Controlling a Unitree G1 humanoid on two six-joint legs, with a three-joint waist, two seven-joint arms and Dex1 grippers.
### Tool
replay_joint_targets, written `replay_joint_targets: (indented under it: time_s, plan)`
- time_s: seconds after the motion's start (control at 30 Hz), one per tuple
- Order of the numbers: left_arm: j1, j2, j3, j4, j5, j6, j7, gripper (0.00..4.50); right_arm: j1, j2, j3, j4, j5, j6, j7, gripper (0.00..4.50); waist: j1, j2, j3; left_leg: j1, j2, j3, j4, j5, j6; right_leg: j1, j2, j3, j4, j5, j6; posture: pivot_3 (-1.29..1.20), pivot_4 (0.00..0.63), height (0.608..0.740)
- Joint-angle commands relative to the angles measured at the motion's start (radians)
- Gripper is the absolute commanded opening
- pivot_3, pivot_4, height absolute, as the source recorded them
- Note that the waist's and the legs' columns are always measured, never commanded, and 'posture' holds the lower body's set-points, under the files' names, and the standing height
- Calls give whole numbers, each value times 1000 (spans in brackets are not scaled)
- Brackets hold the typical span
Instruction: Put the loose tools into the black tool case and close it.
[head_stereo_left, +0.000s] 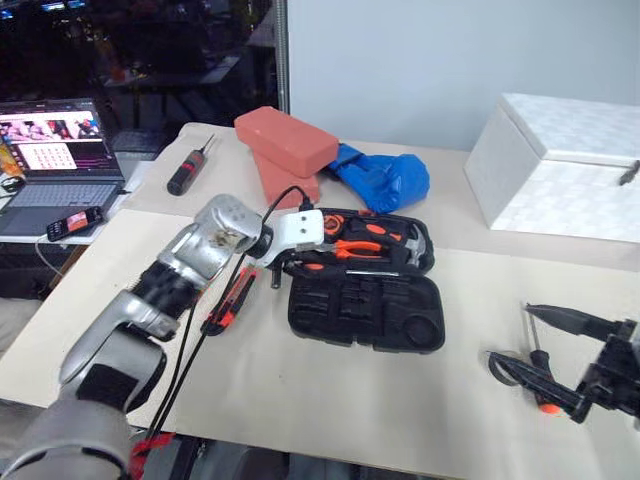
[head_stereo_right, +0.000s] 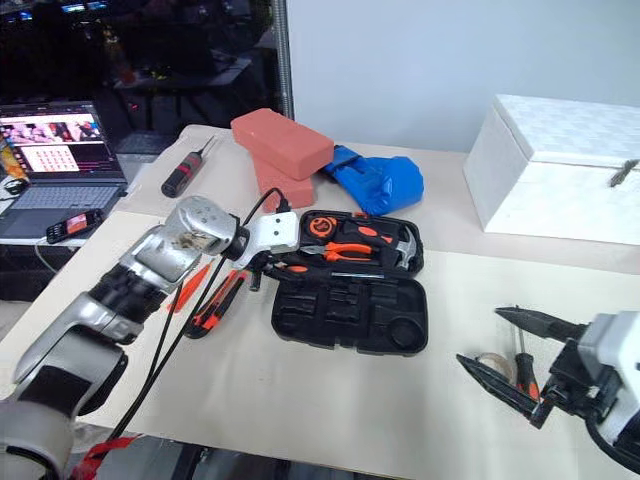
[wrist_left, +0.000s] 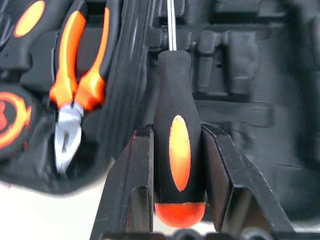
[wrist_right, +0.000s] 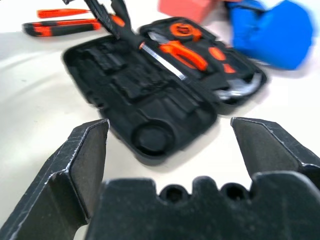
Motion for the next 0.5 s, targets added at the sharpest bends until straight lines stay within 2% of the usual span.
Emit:
replay_joint_targets:
  time_s: [0.03, 0.33, 0.4, 0.47, 0.5]
  plan:
    - [-52, -56, -9, 139, 77, -121, -30, 861, 16, 9, -54, -47, 15, -7, -14, 4500, -1, 0, 0, 0, 0, 0, 0, 0, 0, 0, 0, 0, 0, 0, 0, 0, 150, 740]
    - [-105, -153, 7, 359, 199, -291, 35, 861, 24, 18, -39, -102, 27, 2, -61, 4500, 5, -1, 0, 0, 0, 0, 3, 0, 0, 1, 0, 0, 0, 0, 1, 0, 150, 740]
    - [-114, -153, 20, 386, 212, -309, 32, 1862, 25, 20, -33, -107, 28, 0, -69, 4500, 4, -1, 0, 0, 0, 0, 3, 0, 0, 1, 0, 0, 0, 1, 2, 0, 150, 740]
    - [-121, -150, 39, 398, 218, -318, 35, 2233, 20, 17, -23, -104, 26, -2, -75, 4500, 4, -1, 0, 0, 0, 0, 4, 0, 0, 1, 0, 0, 1, 1, 2, 0, 150, 740]
    - [-122, -148, 48, 396, 219, -318, 28, 2682, 15, 14, -19, -102, 26, -2, -78, 4500, 4, -1, 0, 0, 0, 0, 4, 0, 0, 2, 0, 0, 1, 1, 2, 0, 150, 740]
